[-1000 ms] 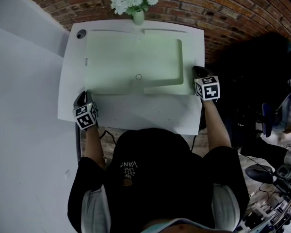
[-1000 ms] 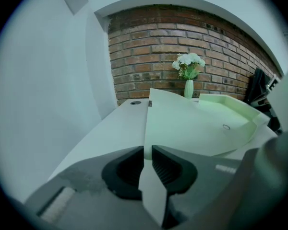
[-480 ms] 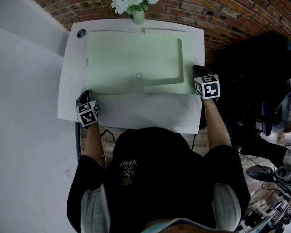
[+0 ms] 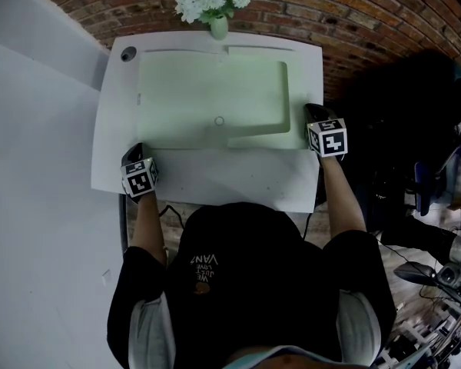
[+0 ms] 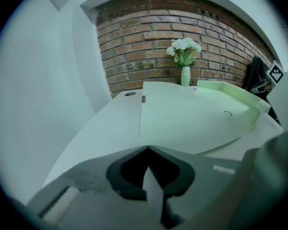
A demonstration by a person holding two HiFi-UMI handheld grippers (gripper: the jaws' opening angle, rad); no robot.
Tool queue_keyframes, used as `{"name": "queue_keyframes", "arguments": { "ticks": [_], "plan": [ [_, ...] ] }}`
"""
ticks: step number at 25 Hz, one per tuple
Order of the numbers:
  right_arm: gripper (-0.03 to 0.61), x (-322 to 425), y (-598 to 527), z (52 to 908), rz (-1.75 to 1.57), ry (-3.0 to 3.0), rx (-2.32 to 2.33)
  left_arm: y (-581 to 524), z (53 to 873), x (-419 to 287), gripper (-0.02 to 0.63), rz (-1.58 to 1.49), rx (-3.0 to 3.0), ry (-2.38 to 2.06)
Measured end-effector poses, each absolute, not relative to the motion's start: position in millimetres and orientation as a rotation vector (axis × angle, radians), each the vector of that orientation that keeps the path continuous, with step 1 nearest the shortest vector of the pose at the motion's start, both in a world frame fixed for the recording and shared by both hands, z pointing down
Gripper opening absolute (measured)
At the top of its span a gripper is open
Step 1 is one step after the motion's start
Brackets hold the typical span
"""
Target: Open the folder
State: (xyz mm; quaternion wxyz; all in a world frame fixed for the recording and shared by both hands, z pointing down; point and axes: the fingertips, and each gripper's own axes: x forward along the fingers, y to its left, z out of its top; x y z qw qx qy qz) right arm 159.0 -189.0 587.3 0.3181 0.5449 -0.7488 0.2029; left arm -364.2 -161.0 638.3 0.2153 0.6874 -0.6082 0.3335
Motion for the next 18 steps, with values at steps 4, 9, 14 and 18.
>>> {"name": "queue_keyframes", "arguments": {
  "ticks": [4, 9, 14, 18],
  "plan": [
    [-0.002, 159, -189, 586, 0.534, -1.969, 1.435, -161, 640, -365, 0.002, 0.922, 1.899, -1.682],
    [-0.002, 159, -189, 587, 0.532, -1.967, 1.431, -161, 641, -365, 0.002, 0.915, 1.894, -1.684],
    [-0.002, 160, -189, 587, 0.529, -1.969, 1.433, -160, 633, -364, 0.002, 0.903, 1.902, -1.707],
    [-0.002, 159, -190, 588, 0.529, -1.979, 1.413, -159, 620, -364, 0.002, 0.871, 1.909, -1.748]
  ]
}}
